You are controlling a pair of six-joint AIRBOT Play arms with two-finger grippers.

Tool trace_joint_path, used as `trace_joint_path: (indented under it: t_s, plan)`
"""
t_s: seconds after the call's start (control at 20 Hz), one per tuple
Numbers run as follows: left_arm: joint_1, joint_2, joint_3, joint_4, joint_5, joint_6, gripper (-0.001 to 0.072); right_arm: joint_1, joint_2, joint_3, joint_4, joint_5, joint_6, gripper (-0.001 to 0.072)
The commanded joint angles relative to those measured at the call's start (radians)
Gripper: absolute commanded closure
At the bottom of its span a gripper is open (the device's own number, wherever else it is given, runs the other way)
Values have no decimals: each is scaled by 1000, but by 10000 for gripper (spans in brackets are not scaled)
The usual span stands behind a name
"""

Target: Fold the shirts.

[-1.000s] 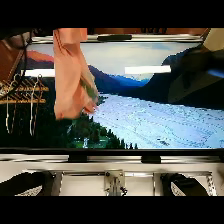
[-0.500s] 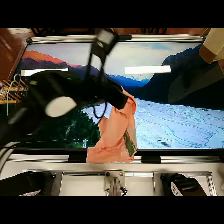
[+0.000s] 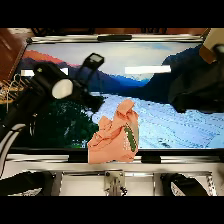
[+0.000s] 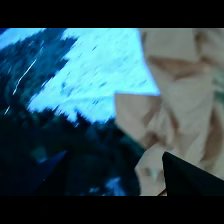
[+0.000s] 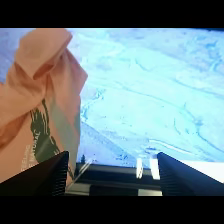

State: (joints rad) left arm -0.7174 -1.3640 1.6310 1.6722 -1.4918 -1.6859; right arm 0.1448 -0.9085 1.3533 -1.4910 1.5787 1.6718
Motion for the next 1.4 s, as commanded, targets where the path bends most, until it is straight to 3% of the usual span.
trace_joint_path:
  t_s: [0.0,0.25,0.45,0.6,0.85,1.25,1.3,1.35]
  plan:
    - [187,76,-145,-132,-203,92,3,0,-137,-125,112,-56,-56,34]
    - [312,236,-712,-426,60,100,3,0,-329,-168,256,-109,-101,34]
    - [311,237,-951,-623,226,165,4,0,-448,-168,278,-168,-124,34]
    - [311,218,-996,-681,293,192,4,0,-509,-168,282,-169,-158,34]
    - [299,141,-996,-806,293,267,5,0,-531,-197,287,-192,-166,35]
    - [175,67,-996,-847,375,275,8,1,-531,-321,438,-282,-169,35]
    - [174,67,-996,-847,378,275,33,3,-531,-332,466,-299,-169,35]
    - [175,67,-996,-847,378,275,143,16,-531,-341,473,-316,-169,34]
